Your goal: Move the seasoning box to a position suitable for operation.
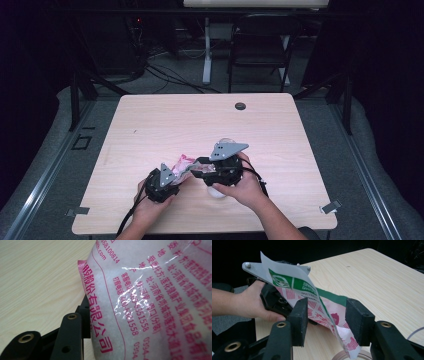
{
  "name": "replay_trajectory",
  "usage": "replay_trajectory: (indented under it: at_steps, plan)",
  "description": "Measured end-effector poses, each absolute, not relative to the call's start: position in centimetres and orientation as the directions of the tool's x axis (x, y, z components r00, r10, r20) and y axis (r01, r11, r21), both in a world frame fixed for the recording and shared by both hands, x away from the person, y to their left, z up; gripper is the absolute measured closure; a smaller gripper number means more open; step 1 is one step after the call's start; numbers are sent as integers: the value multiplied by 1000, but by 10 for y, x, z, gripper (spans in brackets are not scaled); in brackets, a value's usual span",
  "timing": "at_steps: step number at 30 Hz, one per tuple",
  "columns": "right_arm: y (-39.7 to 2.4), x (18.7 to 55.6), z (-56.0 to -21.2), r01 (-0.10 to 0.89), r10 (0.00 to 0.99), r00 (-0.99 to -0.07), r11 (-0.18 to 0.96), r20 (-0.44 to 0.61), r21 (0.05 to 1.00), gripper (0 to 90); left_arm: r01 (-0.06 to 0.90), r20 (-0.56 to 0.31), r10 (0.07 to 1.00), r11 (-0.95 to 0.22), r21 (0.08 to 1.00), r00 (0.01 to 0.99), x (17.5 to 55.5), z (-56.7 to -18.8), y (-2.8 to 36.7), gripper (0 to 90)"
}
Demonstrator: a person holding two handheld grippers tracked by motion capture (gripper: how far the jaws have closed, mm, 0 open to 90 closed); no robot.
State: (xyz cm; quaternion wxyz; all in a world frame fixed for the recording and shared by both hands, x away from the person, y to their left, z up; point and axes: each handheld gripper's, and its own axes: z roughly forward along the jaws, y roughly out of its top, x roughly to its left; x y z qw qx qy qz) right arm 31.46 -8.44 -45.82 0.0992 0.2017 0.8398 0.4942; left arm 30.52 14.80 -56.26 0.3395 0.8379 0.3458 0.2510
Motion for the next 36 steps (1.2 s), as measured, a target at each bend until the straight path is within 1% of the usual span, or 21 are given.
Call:
replay_trajectory:
  at_steps: [6,14,19,21,22,28,35,36]
  plan:
    - [-78,311,-461,217,402,-915,469,11,856,522,392,214,737,-554,734,641,303,-559,147,585]
    - [-76,310,-462,209,407,-914,482,-6,851,535,389,228,740,-558,733,633,303,-559,147,586]
    - [-79,309,-458,199,408,-913,468,-11,861,507,382,238,737,-564,732,633,303,-558,148,585]
    - [-78,307,-456,175,400,-916,465,-30,868,483,387,237,737,-566,728,633,303,-558,147,586]
    - [-78,306,-455,168,397,-917,465,-36,869,475,383,253,729,-583,716,636,303,-559,147,586]
    - [-75,300,-451,122,386,-919,477,-82,870,451,389,251,728,-586,711,638,303,-560,146,586]
    - [-75,299,-450,114,377,-922,474,-85,873,442,388,253,720,-595,703,646,303,-560,146,586]
    - [-74,300,-451,113,369,-926,476,-81,872,424,381,253,722,-590,712,644,302,-560,145,587]
